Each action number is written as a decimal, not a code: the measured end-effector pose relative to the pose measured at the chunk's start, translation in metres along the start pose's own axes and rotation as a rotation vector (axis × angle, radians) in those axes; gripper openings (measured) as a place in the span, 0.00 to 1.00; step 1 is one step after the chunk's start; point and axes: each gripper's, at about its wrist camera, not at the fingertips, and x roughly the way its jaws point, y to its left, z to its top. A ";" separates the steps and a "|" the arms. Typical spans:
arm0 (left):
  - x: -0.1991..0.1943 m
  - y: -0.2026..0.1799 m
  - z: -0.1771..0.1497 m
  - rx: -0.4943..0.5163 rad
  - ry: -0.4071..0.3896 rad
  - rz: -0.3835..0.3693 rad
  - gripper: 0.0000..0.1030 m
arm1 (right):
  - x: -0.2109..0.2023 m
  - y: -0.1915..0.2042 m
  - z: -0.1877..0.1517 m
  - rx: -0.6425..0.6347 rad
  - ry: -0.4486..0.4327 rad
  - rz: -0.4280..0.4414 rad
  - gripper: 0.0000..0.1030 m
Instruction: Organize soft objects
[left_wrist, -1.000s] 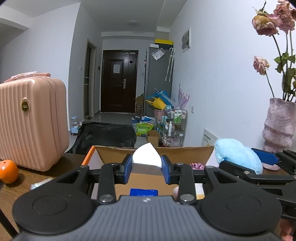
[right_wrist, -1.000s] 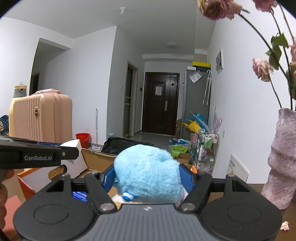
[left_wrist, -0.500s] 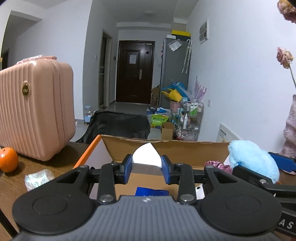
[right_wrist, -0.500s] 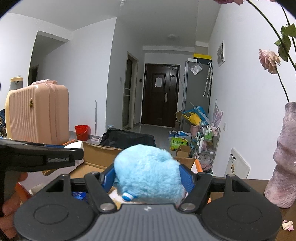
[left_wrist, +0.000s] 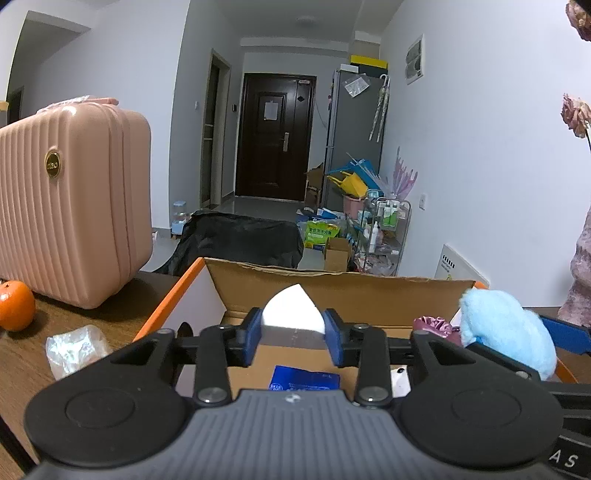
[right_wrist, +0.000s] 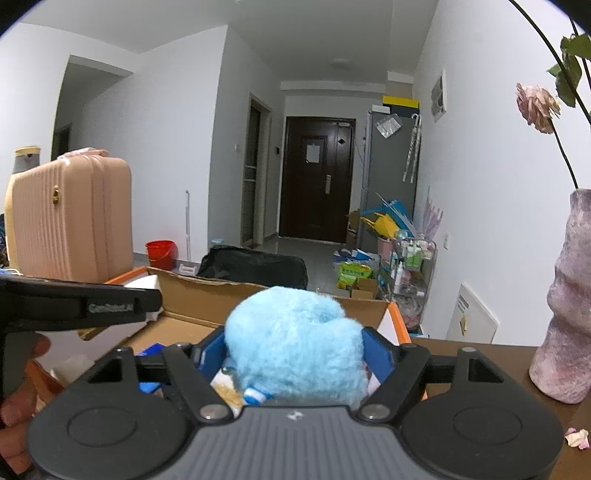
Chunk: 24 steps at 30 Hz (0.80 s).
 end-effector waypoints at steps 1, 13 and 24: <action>0.000 0.001 0.000 -0.005 0.003 0.006 0.48 | 0.001 0.000 0.000 0.005 0.004 -0.005 0.77; -0.009 0.006 -0.001 -0.026 -0.060 0.082 1.00 | 0.001 -0.001 -0.007 0.005 0.001 -0.038 1.00; -0.010 0.005 -0.002 -0.028 -0.052 0.072 1.00 | 0.000 -0.003 -0.010 0.012 0.001 -0.055 1.00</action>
